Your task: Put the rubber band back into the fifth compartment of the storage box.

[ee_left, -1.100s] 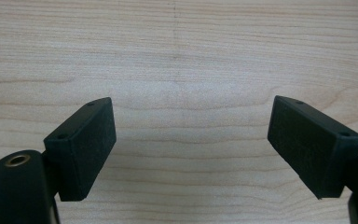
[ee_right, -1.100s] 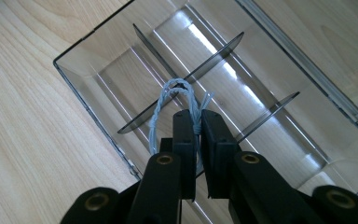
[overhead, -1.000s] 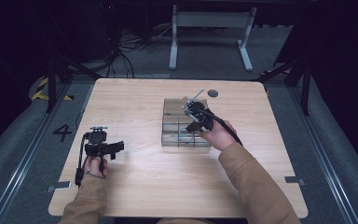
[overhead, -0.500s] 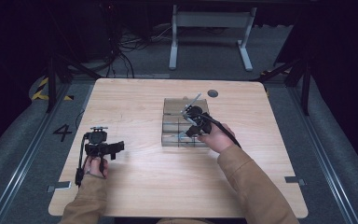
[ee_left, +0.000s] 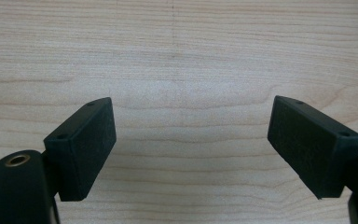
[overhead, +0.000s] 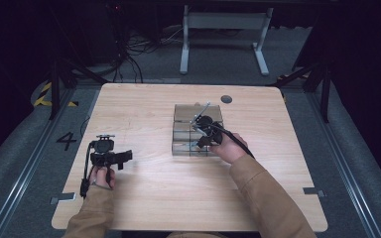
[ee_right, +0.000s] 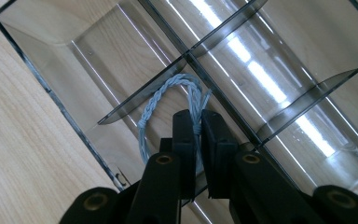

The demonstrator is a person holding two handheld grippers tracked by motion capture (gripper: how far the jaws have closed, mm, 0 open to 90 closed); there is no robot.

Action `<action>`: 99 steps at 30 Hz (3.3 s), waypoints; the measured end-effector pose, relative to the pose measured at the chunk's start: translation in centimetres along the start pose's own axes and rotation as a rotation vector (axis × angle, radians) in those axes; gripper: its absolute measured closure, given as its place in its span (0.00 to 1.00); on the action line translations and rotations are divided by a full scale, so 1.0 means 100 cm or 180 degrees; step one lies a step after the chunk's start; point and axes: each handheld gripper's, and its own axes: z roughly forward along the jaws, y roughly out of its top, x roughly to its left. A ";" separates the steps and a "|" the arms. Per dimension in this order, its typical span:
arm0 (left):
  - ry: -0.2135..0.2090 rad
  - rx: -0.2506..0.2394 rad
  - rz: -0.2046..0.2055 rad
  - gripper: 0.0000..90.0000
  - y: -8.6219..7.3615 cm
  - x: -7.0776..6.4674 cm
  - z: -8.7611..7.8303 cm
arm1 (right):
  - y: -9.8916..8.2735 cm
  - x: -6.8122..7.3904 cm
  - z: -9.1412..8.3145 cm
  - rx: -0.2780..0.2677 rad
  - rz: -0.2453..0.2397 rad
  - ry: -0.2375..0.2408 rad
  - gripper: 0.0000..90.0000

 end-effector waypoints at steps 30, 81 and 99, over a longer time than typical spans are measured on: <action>0.0006 0.0003 0.0000 0.18 0.000 -0.001 0.001 | 0.000 0.012 0.005 0.0019 -0.0122 -0.0231 0.85; -0.0001 0.0007 0.0019 0.18 0.001 -0.002 0.002 | -0.034 0.000 -0.076 -0.0941 0.0063 0.0105 0.65; -0.0002 0.0019 0.0018 0.18 0.000 -0.003 0.001 | -0.087 -0.026 -0.101 -0.1112 0.0276 -0.0112 0.61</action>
